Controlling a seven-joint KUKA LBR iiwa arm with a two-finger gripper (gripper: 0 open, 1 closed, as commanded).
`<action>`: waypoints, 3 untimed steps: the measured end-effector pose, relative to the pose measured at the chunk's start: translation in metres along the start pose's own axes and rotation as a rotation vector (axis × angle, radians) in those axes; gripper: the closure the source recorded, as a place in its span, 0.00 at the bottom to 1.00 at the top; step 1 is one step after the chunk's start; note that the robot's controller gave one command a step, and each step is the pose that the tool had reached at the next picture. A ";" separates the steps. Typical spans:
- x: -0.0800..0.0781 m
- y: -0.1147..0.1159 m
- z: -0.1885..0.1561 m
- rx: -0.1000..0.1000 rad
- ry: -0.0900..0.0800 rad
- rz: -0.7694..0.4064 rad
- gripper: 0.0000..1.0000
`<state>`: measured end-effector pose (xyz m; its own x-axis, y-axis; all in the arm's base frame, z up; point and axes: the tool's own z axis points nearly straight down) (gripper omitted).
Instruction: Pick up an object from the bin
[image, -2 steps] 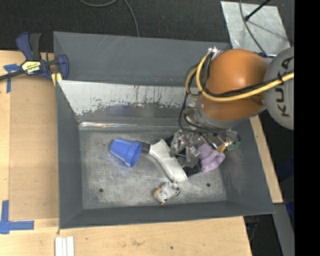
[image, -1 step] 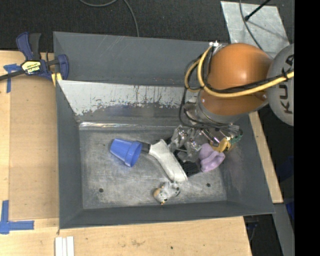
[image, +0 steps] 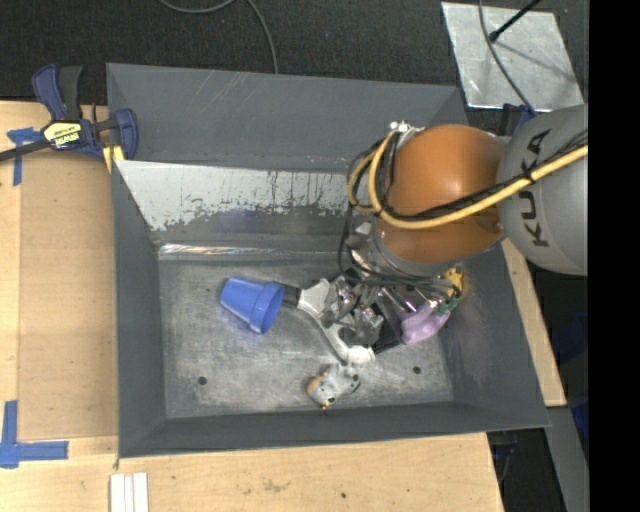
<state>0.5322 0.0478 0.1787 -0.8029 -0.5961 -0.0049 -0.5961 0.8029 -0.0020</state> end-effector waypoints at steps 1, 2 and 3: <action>-0.007 0.002 0.025 -0.002 0.003 -0.013 1.00; -0.004 0.016 0.016 -0.003 0.007 -0.005 1.00; -0.006 0.012 0.024 -0.002 0.003 -0.016 1.00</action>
Offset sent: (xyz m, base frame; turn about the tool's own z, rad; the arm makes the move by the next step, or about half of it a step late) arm -0.0108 0.0191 -0.0110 -0.0028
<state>0.5305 0.0609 0.1551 -0.7934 -0.6087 -0.0018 -0.6087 0.7934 -0.0004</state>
